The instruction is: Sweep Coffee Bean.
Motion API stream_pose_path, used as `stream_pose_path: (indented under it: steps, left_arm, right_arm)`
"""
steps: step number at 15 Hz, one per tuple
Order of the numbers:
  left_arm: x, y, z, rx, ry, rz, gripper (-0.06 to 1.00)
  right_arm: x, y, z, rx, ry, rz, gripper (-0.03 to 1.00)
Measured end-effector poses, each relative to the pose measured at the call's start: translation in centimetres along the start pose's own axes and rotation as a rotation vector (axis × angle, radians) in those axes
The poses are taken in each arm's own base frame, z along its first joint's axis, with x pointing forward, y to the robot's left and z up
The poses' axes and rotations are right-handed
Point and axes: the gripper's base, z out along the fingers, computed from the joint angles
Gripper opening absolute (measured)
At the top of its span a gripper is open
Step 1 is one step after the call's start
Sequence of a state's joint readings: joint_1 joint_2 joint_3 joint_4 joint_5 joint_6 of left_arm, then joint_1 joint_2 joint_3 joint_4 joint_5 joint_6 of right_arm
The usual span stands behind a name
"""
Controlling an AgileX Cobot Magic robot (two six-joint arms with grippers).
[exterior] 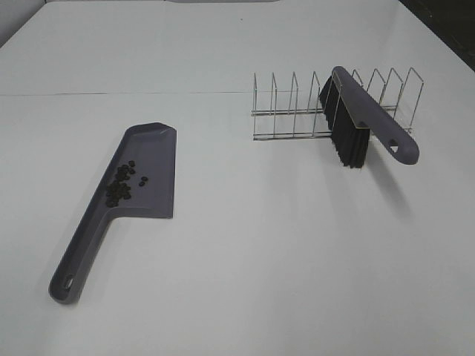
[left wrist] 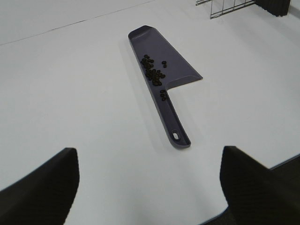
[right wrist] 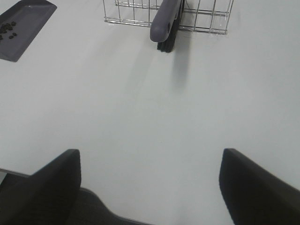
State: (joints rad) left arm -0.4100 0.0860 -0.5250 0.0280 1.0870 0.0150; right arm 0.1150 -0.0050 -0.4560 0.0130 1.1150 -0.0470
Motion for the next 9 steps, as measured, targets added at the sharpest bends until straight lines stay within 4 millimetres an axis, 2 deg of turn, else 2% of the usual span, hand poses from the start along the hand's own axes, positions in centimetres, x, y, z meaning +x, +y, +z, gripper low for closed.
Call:
stream_pose_path:
  steps: [9]
  left_arm:
    - [-0.02,-0.36,-0.01,0.04,-0.003,0.047,0.76]
  right_arm:
    - [-0.03,0.49,-0.01,-0.054,-0.004,-0.028,0.77]
